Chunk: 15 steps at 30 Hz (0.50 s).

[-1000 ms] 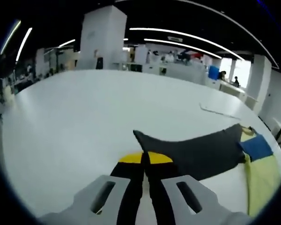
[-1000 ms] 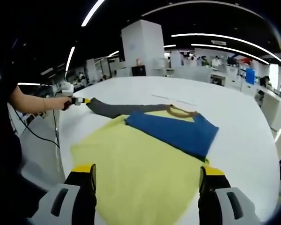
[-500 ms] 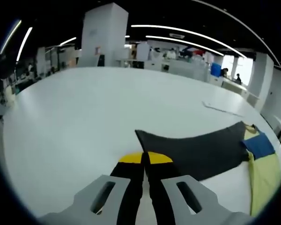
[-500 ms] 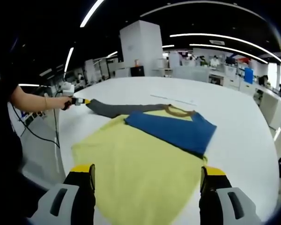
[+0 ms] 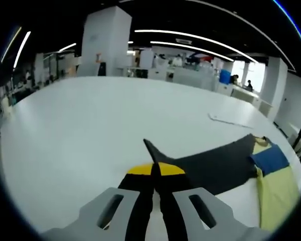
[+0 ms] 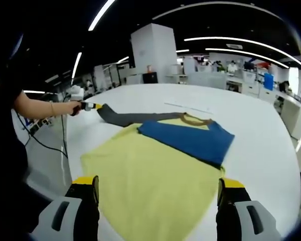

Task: Fold the garment on the visible template until the final outline fits inside the template.

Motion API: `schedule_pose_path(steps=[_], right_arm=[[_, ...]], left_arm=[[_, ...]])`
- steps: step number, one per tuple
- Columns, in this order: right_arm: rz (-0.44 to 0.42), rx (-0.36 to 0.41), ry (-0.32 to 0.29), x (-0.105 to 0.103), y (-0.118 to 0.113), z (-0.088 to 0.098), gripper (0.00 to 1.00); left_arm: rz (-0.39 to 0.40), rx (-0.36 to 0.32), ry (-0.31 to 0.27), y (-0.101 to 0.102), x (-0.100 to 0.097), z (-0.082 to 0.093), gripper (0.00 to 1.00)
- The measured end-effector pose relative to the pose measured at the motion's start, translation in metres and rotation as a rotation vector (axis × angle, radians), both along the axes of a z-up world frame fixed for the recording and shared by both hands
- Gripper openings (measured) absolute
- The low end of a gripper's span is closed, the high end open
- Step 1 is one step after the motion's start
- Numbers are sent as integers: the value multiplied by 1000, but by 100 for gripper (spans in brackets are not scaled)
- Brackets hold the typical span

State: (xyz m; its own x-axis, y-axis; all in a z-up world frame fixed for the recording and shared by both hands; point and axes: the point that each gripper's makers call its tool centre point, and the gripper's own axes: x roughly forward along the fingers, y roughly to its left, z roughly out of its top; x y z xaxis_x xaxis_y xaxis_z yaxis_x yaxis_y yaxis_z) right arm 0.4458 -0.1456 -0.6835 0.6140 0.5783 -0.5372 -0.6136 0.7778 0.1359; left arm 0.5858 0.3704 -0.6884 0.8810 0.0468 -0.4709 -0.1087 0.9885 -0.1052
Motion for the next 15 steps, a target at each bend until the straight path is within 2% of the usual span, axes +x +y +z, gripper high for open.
schedule_pose_path(steps=[7, 10, 15], right_arm=[[1, 5, -11, -3, -1, 2, 98], [4, 5, -10, -5, -1, 2, 98], [8, 11, -10, -7, -1, 1, 98]], left_arm=[[-38, -48, 3, -22, 3, 7, 0], [-60, -31, 4, -31, 4, 10, 0], [-93, -60, -17, -51, 10, 19, 0]])
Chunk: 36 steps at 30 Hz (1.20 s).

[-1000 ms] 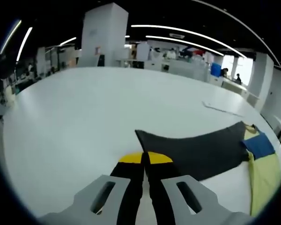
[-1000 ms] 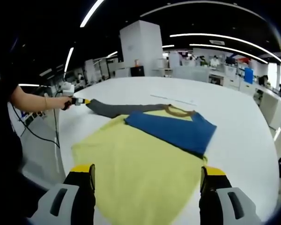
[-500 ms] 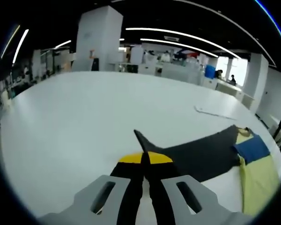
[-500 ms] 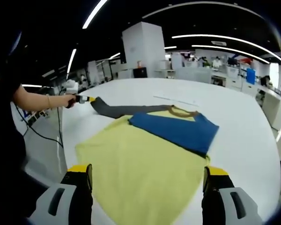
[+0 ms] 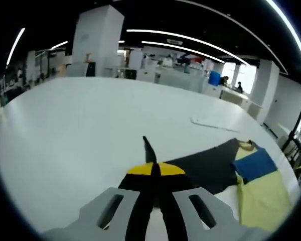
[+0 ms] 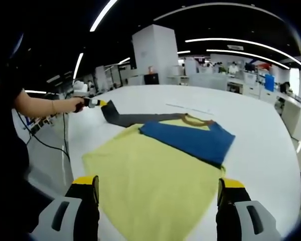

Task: Fold the garment on the visible template until the final outline fits inside the template.

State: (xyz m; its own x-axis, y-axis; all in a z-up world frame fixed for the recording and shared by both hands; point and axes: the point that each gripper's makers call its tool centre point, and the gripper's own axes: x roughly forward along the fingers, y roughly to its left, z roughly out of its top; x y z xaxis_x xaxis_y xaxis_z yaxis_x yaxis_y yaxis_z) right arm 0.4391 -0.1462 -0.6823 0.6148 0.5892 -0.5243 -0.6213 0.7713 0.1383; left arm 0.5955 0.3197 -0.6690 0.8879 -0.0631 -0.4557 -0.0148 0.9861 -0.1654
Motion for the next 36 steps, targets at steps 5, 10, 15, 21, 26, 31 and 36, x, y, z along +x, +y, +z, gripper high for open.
schedule_pose_path(steps=[5, 10, 15, 21, 26, 31, 36], right_arm=[[11, 6, -3, -1, 2, 2, 98], [20, 4, -3, -2, 3, 3, 98], [20, 9, -7, -2, 2, 4, 98], [27, 12, -5, -5, 5, 4, 97], [32, 18, -7, -5, 8, 3, 97], [53, 23, -2, -7, 16, 0, 98], [67, 13, 4, -9, 19, -3, 97]], left_arm=[[-35, -26, -17, -18, 6, 6, 0], [-43, -81, -37, -35, 13, 13, 0], [-68, -92, -46, -52, 19, 16, 0], [-91, -180, -63, -78, 30, 21, 0], [-110, -215, -72, -95, 36, 26, 0], [-121, -236, -75, -116, 45, 27, 0], [-154, -252, -79, -141, 50, 29, 0]])
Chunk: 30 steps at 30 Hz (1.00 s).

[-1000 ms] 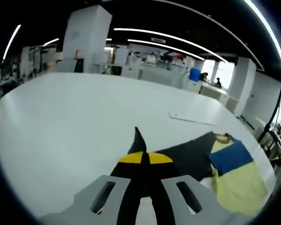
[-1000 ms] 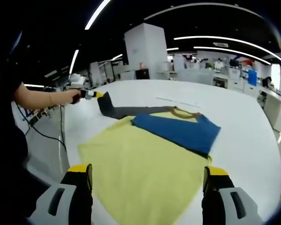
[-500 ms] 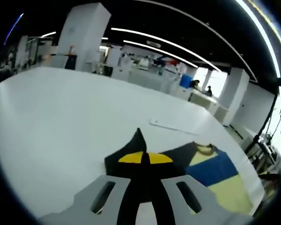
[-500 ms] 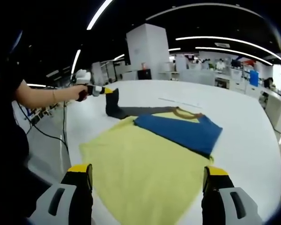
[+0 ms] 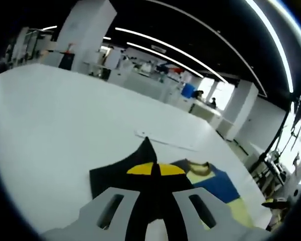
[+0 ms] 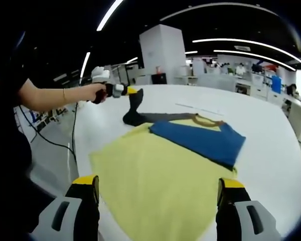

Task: Fold the garment on the visible template until the final outline fits inside the template.

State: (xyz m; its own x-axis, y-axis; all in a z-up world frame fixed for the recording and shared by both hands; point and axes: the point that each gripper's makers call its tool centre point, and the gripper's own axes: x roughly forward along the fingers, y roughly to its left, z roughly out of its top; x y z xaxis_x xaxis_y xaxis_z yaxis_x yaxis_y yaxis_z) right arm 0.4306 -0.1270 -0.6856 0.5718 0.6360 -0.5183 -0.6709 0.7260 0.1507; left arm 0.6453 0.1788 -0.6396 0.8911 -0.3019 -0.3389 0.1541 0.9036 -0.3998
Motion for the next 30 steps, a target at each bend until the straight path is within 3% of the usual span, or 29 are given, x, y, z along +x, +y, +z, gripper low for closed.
schedule_pose_path(steps=[12, 30], right_arm=[[9, -1, 10, -3, 2, -7, 97], [1, -5, 32, -6, -4, -14, 97]], left_arm=[[-85, 50, 1, -48, 5, 0, 0], [-219, 27, -18, -130, 18, 7, 0]])
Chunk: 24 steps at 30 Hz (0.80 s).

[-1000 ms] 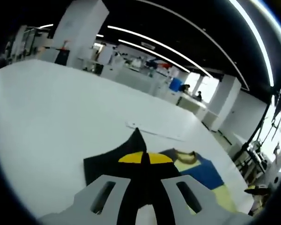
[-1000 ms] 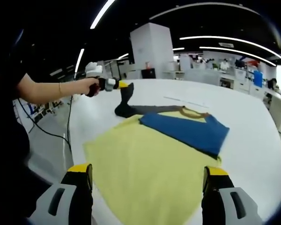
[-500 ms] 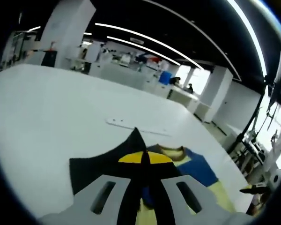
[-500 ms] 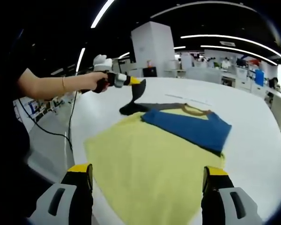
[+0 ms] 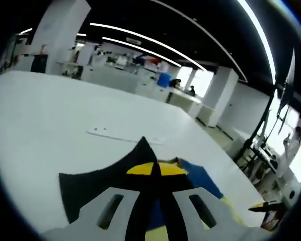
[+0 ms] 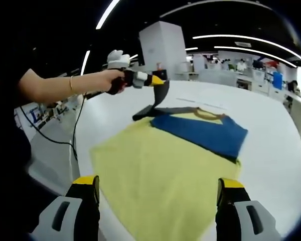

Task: Fold the garment on the visible template until the final outline fits inside the template.

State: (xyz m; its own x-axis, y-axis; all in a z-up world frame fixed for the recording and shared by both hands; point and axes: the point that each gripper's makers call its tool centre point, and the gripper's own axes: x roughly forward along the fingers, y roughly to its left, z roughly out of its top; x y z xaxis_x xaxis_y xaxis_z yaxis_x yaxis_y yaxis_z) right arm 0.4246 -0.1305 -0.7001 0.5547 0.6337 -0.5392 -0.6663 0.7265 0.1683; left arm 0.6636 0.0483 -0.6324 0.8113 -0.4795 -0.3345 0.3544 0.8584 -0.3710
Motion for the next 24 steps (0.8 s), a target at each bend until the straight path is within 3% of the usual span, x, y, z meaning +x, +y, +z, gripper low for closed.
schedule_pose_path(steps=[9, 19, 24], right_arm=[[-33, 7, 6, 0, -9, -2, 97], [-48, 5, 17, 2, -13, -6, 96], [-50, 2, 24, 2, -16, -8, 97]], left_arm=[[-72, -1, -5, -45, 6, -2, 0], [-143, -67, 6, -92, 7, 0, 0], [-184, -51, -6, -110, 6, -3, 0]])
